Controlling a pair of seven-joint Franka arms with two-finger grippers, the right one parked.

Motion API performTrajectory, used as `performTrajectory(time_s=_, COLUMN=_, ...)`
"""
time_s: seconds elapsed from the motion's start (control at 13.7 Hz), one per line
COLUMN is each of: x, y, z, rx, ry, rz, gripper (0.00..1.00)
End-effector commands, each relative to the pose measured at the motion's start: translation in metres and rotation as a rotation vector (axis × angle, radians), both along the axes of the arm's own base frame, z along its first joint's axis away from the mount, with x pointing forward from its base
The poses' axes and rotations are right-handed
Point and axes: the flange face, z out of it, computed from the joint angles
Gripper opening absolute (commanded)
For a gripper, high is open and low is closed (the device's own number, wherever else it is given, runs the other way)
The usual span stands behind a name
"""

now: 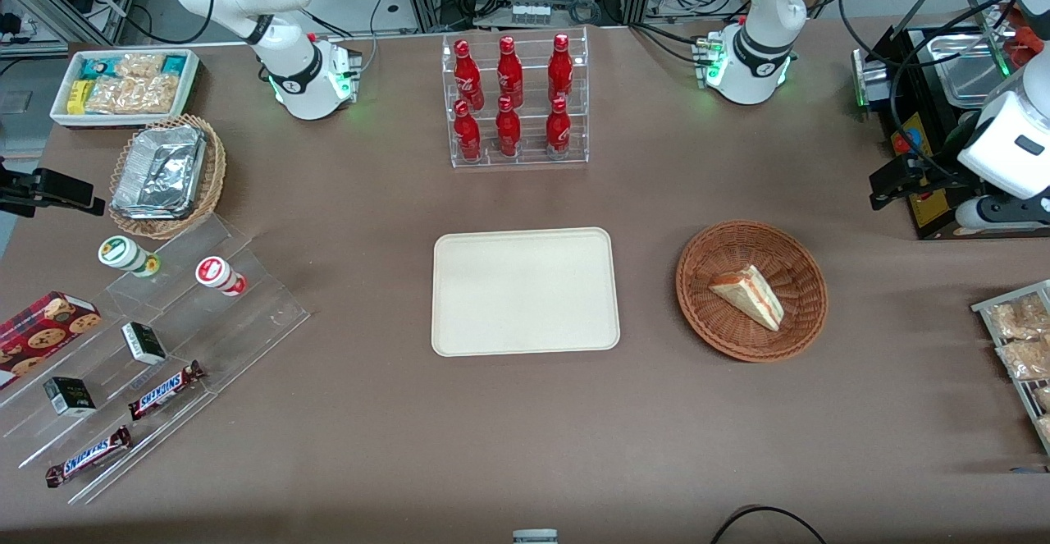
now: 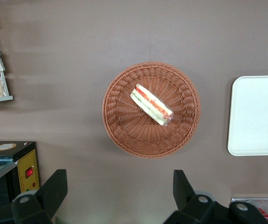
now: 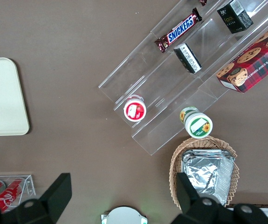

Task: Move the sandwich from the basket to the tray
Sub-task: 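Move the left gripper over the wrapped sandwich in the wicker basket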

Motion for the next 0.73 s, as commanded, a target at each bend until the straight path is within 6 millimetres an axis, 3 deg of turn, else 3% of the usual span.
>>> performTrajectory(time_s=0.0, x=-0.005, y=0.001, z=0.010, rx=0.004, ry=0.005, rz=-0.015, gripper=1.00)
performTrajectory(time_s=0.22, x=0.000, y=-0.003, z=0.001, rx=0.011, ry=0.012, rz=-0.014, gripper=1.00)
performTrajectory(time_s=0.44, x=0.013, y=-0.007, z=-0.047, rx=0.016, ry=0.044, rz=-0.015, gripper=1.00)
performTrajectory(time_s=0.66, x=0.017, y=-0.017, z=-0.112, rx=0.016, ry=0.008, rz=0.056, gripper=1.00)
